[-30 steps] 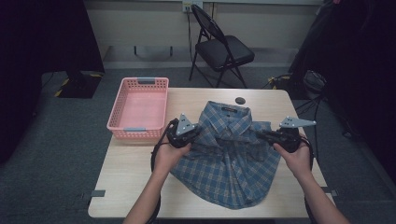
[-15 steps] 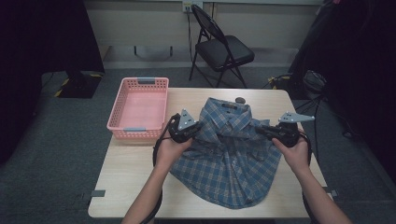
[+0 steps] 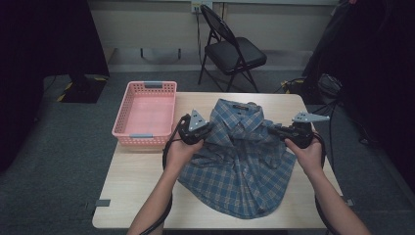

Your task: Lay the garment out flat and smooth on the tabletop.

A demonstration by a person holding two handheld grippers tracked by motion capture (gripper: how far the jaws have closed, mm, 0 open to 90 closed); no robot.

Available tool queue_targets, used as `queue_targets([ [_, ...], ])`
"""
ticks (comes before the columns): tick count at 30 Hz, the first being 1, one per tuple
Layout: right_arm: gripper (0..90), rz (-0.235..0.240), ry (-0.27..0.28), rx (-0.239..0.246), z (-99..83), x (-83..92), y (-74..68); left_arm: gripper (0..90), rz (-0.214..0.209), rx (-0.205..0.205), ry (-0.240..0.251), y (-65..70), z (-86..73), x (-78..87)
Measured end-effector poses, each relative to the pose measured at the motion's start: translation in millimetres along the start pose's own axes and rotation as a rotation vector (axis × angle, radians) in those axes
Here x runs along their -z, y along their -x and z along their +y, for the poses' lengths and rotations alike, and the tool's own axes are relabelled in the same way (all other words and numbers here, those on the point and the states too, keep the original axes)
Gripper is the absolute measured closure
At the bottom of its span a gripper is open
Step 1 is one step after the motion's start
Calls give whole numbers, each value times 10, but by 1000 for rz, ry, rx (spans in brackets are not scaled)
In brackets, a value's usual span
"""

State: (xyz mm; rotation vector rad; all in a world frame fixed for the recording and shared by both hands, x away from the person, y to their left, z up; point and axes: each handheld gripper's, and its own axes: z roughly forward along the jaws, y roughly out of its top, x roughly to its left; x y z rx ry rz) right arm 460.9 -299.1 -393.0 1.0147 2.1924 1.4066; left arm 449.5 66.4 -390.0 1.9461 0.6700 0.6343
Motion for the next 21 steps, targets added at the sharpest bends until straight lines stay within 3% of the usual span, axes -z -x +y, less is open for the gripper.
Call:
queue_targets([
  [21, 831, -24, 1, 15, 189, -66, 63, 843, 32, 7, 26, -95, 114, -108],
])
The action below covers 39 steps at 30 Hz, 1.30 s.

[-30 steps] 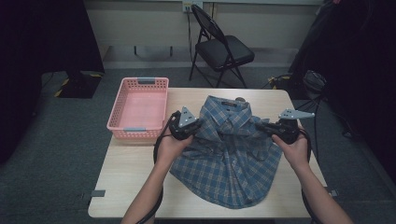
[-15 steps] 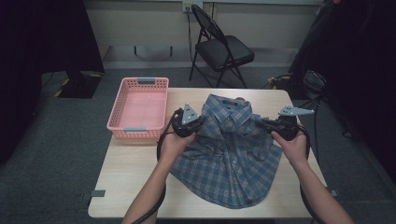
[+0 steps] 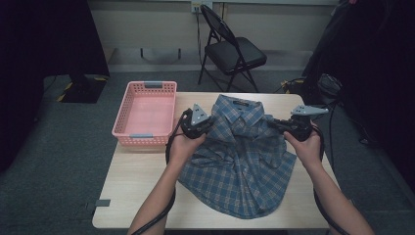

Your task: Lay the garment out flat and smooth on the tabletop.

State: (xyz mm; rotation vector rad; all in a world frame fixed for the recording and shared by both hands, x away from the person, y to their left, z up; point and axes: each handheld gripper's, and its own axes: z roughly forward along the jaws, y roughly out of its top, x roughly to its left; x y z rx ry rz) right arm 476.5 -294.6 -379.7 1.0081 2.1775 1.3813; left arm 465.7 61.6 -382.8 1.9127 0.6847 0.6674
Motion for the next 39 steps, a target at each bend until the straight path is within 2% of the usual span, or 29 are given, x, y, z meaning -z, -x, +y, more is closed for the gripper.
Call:
queue_targets([
  [6, 830, -7, -1, -3, 72, -63, 44, 843, 5, 6, -2, -65, 24, -68],
  [10, 830, -15, -1, -9, 133, -144, 97, 843, 10, 14, -6, -154, 61, -150],
  [13, 831, -23, -3, -22, 196, -232, 164, 843, 16, 27, -9, -237, 85, -228],
  [14, 831, -36, -3, -28, 251, -313, 222, 843, 20, 36, -8, -274, 91, -256],
  [15, 831, -45, -8, -33, 287, -366, 257, 843, 27, 48, -6, -313, 98, -289],
  [16, 831, -63, -12, -43, 333, -424, 300, 844, 62, 63, -4, -406, 123, -388],
  [18, 833, -94, -2, -94, 461, -568, 413, 843, 125, 93, -10, -499, 154, -518],
  [19, 833, -94, -2, -94, 461, -568, 413, 819, 125, 93, -10, -499, 154, -518],
  [20, 762, -153, -8, -128, 578, -710, 512, 708, 158, 101, -20, -533, 152, -585],
  [21, 617, -172, -19, -147, 612, -767, 546, 564, 206, 119, -73, -566, 114, -678],
  [22, 519, -188, 0, -156, 634, -791, 553, 482, 218, 106, -87, -567, 95, -686],
  [23, 485, -195, 19, -162, 644, -787, 538, 417, 211, 113, -103, -564, 71, -681],
  [24, 457, -182, 23, -147, 645, -780, 505, 360, 199, 124, -118, -556, 48, -661],
  [25, 430, -171, 16, -114, 631, -771, 463, 340, 199, 124, -118, -556, 48, -661],
  [26, 430, -171, 16, -114, 631, -771, 463, 340, 193, 115, -115, -541, 26, -633],
  [27, 386, -178, 3, -80, 604, -756, 420, 337, 182, 109, -122, -523, 1, -605],
  [28, 345, -174, -3, -62, 566, -737, 380, 314, 156, 120, -139, -491, -24, -574],
  [29, 320, -129, -37, -40, 456, -694, 302, 277, 108, 105, -157, -395, -68, -501],
  [30, 296, -123, -55, -27, 393, -663, 256, 277, 76, 100, -174, -339, -92, -461],
  [31, 296, -123, -55, -27, 393, -663, 256, 271, 76, 100, -174, -339, -92, -461],
  [32, 272, -93, -92, 3, 244, -595, 160, 269, 47, 101, -179, -277, -116, -421],
  [33, 272, -79, -104, 10, 163, -554, 111, 268, 22, 91, -185, -215, -134, -378],
  [34, 272, -74, -115, 22, 79, -513, 66, 267, -18, 69, -188, -79, -176, -296],
  [35, 271, -65, -133, 26, -7, -471, 19, 267, -18, 69, -188, -79, -176, -296],
  [36, 271, -65, -133, 26, -7, -471, 19, 267, -33, 67, -185, -18, -203, -261],
  [37, 271, -52, -136, 26, -97, -429, -25, 266, -52, 66, -184, 43, -236, -228],
  [38, 271, -44, -156, 39, -277, -348, -112, 265, -77, 57, -187, 159, -312, -169],
  [39, 271, -44, -156, 39, -277, -348, -112, 264, -77, 57, -187, 159, -312, -169],
])
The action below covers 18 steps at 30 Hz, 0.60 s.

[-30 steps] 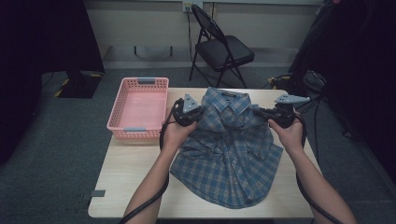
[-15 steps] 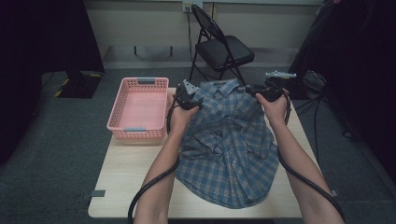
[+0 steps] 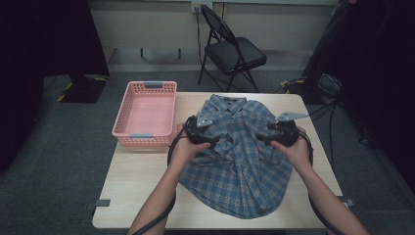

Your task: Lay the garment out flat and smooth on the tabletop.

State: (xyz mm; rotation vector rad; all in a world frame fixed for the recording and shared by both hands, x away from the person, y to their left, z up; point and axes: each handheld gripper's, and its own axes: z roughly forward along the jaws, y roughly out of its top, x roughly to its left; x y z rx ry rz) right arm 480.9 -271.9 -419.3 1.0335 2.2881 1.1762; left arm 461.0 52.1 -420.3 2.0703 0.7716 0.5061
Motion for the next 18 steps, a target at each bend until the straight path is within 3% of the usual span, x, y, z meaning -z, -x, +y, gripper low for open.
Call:
queue_targets([
  [2, 264, 14, -22, 10, -260, 65, -116, 260, -15, -8, -11, 95, -102, 21],
  [9, 252, 18, -84, 10, -691, 166, -280, 259, -67, -39, -70, 363, -482, 53],
  [18, 241, 1, -125, 32, -871, 137, -358, 231, -71, -65, -138, 470, -699, 2],
])
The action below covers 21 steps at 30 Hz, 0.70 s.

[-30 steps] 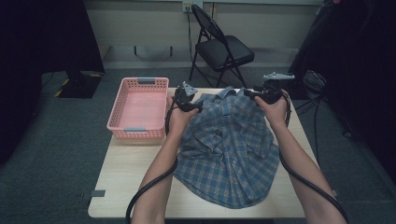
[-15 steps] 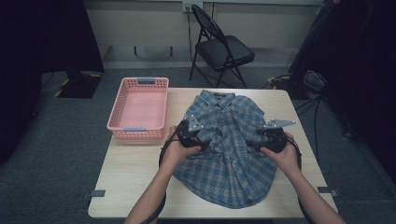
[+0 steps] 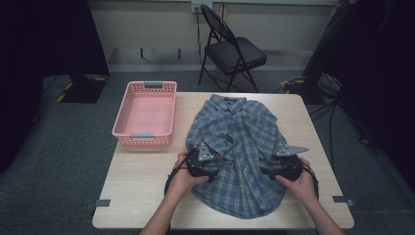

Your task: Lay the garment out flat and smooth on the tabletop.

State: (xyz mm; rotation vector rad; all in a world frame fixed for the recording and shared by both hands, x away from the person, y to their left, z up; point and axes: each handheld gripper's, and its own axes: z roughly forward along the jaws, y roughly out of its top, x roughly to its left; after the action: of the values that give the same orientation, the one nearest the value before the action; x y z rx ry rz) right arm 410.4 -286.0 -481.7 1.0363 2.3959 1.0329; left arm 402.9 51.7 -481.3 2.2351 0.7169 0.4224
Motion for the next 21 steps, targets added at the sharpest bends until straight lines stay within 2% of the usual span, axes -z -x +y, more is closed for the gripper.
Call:
queue_targets([
  [2, 221, 3, -24, 1, -29, -56, -12, 219, -21, 5, 3, 27, -46, -28],
  [5, 201, -7, -39, 5, -50, -89, -17, 213, -23, 1, -1, 35, -84, -44],
  [10, 186, -2, -13, 2, -79, -109, -17, 178, -33, 11, 31, 36, -164, -72],
  [13, 180, -1, 11, -3, -107, -116, -16, 157, -43, -1, 29, 30, -165, -76],
  [21, 178, 5, 17, 1, -116, -116, -9, 153, -42, 3, 28, 30, -167, -76],
])
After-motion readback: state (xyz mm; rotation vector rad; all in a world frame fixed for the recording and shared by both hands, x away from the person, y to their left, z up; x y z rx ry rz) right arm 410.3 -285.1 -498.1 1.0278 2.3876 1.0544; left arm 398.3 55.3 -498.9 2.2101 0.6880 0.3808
